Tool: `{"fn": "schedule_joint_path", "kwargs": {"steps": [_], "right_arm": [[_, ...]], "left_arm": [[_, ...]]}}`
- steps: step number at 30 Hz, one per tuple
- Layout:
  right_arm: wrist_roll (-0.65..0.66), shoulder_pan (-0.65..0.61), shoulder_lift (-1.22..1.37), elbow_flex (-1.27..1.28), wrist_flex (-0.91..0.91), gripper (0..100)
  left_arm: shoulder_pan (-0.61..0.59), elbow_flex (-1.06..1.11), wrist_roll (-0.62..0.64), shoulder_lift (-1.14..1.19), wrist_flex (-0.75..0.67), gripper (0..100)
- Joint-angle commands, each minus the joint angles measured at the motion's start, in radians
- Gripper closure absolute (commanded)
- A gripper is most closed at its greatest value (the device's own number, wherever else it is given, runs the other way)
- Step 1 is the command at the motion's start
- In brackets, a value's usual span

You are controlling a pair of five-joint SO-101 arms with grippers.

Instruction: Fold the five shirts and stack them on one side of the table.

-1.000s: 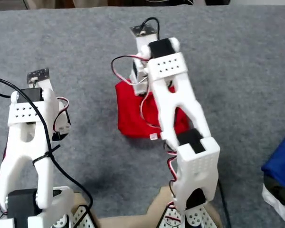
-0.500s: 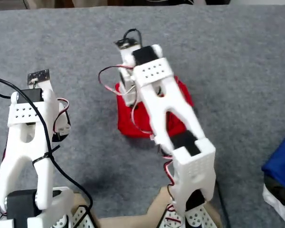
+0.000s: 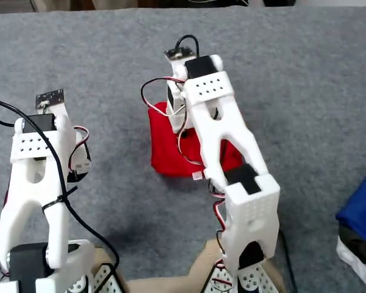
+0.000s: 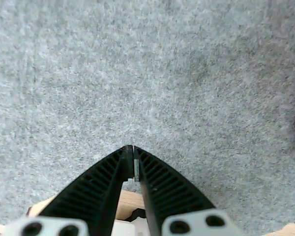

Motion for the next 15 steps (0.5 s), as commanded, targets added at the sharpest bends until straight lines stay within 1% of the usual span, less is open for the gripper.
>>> {"fn": "schedule_joint_path", "kwargs": {"steps": [1, 6, 15], "right_arm": [[-0.002, -0.042, 0.012, -0.008, 0.014, 85.3], [-0.002, -0.085, 0.019, -0.01, 0.012, 85.3], [0.0, -0.064, 0.025, -0.001, 0.009, 85.7]], "left_arm": [[-0.006, -0.005, -0.006, -0.025, -0.012, 98], [-0.008, -0.005, -0.006, -0.025, -0.012, 98], [-0.008, -0.005, -0.006, -0.025, -0.012, 98]]}}
